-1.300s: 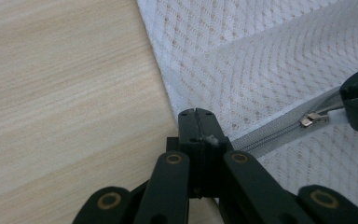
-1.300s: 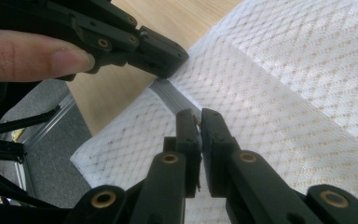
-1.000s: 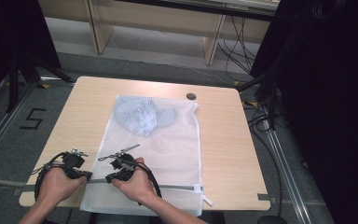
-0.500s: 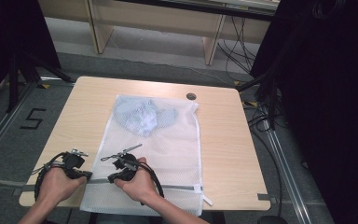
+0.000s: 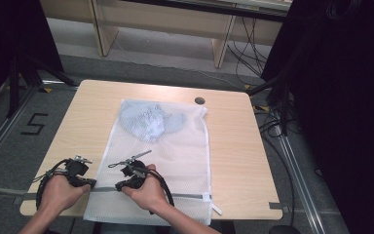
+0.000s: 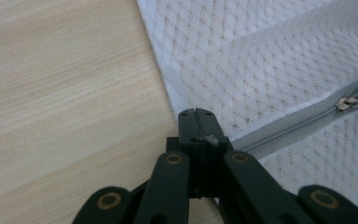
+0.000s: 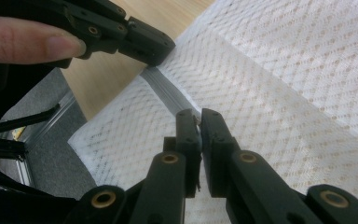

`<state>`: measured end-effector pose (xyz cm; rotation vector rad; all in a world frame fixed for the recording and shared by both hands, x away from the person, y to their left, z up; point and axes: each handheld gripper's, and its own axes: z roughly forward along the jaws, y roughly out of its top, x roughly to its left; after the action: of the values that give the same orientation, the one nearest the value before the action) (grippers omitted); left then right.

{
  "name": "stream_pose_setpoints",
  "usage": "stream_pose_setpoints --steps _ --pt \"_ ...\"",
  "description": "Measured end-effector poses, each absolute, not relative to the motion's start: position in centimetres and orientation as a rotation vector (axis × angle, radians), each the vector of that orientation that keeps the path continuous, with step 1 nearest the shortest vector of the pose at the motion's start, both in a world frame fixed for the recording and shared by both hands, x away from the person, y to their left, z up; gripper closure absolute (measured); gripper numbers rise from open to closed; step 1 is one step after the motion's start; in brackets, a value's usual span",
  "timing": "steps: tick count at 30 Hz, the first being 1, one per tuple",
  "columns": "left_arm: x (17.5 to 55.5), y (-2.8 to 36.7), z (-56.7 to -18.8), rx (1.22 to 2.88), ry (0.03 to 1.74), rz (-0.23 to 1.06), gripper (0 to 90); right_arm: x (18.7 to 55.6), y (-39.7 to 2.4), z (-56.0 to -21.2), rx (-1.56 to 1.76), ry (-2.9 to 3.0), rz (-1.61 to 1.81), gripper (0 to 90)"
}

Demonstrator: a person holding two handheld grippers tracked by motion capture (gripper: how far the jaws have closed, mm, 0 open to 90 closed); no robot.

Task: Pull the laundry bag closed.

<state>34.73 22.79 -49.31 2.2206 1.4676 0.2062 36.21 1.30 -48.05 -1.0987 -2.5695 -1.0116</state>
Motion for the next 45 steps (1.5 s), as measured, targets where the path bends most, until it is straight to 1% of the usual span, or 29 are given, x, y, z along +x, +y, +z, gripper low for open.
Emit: stream_pose_setpoints --steps 15,20,42,45 --pt "34.8 22.8 -49.2 2.242 1.466 0.194 90.0 36.0 0.6 -47.8 -1.155 -2.549 -0.979 87.1" --pt "34.8 22.8 -49.2 2.242 1.465 0.194 90.0 36.1 0.3 -47.9 -1.117 -2.565 -0.997 87.1" --pt "34.8 22.9 -49.2 2.249 1.461 0.190 90.0 35.9 -0.6 -47.6 -1.130 -2.567 -0.963 87.1" --pt "34.8 22.8 -49.2 2.248 1.458 0.208 90.0 35.9 -0.7 -47.5 -1.134 -2.572 -0.962 87.1"
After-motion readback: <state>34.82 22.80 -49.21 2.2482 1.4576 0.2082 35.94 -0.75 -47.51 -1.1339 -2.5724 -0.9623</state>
